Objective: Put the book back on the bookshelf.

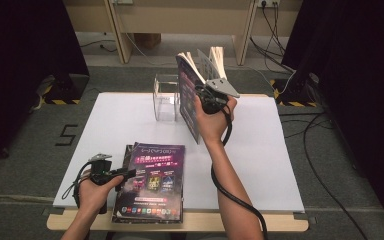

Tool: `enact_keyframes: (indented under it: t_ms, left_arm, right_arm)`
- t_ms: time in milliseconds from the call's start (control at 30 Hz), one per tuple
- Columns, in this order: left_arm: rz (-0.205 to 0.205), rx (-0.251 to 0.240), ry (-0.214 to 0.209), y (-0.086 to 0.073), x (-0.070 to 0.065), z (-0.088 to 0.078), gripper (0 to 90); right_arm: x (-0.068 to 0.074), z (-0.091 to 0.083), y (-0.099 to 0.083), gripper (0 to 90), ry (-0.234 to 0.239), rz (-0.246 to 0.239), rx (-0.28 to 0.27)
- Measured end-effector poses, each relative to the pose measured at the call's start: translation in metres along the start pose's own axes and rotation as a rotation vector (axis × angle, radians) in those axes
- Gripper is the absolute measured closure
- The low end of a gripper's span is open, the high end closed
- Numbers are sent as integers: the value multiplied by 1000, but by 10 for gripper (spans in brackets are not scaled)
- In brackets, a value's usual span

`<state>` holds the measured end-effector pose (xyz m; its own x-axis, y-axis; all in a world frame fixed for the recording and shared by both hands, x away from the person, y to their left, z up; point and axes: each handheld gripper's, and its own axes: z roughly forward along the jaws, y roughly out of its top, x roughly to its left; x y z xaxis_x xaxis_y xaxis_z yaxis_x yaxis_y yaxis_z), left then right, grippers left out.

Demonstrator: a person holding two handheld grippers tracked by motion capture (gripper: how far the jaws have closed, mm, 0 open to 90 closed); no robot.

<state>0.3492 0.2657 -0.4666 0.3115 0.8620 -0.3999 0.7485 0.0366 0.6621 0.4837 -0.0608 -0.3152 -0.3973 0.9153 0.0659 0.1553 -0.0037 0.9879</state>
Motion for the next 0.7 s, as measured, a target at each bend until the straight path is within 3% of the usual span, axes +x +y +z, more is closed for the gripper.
enact_keyframes:
  t_ms: [700]
  left_arm:
    - [-1, -3, 3, 1, 2, -1, 547]
  right_arm:
    - [0, 28, 1, 831, -39, 5, -2]
